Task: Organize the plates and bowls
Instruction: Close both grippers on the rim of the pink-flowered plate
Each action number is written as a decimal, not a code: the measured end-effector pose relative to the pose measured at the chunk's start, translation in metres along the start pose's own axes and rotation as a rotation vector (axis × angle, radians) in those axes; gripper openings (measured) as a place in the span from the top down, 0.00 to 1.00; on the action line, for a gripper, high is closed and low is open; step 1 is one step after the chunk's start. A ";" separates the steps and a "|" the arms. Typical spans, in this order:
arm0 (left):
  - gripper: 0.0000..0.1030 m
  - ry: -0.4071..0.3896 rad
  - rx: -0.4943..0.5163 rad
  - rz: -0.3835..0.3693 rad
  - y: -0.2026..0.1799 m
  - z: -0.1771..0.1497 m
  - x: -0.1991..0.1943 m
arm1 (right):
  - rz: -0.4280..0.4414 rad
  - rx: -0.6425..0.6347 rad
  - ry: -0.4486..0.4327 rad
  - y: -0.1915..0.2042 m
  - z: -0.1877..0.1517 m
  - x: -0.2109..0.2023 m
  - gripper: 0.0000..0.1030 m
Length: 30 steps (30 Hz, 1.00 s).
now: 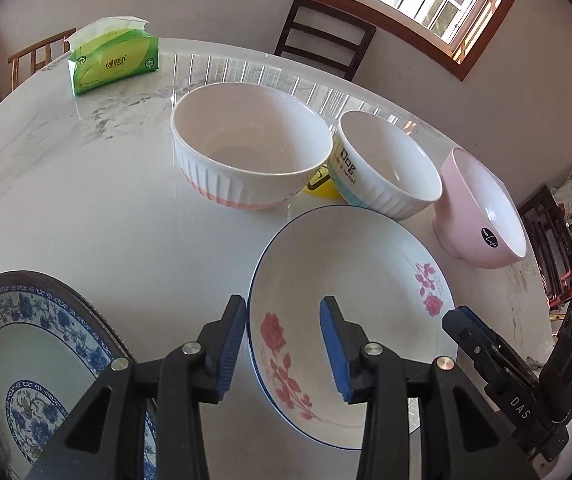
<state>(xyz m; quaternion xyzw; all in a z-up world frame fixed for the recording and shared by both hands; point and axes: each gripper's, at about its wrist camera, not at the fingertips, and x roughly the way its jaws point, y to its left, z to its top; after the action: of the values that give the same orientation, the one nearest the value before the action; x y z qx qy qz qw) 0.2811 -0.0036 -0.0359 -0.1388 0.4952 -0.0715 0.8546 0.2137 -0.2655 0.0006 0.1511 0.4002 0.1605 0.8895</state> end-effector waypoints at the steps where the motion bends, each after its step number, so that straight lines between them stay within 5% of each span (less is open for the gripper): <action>1: 0.62 0.009 -0.016 -0.005 0.003 0.000 0.002 | 0.000 -0.004 0.003 0.000 0.000 0.001 0.47; 8: 0.62 0.058 -0.043 0.006 0.006 -0.001 0.015 | -0.018 -0.033 0.058 0.006 0.003 0.011 0.57; 13: 0.66 0.059 -0.020 0.067 0.001 -0.005 0.019 | -0.032 -0.084 0.102 0.014 0.003 0.019 0.86; 14: 0.76 0.058 -0.007 0.086 -0.001 -0.006 0.019 | -0.030 -0.098 0.107 0.017 0.003 0.019 0.87; 30: 0.77 -0.004 -0.010 0.137 -0.019 -0.046 -0.006 | -0.014 -0.117 0.074 0.020 -0.014 -0.004 0.86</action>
<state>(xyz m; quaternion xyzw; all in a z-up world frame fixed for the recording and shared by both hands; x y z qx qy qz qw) 0.2384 -0.0278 -0.0474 -0.1092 0.5021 -0.0100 0.8578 0.1970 -0.2471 0.0027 0.0900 0.4238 0.1827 0.8826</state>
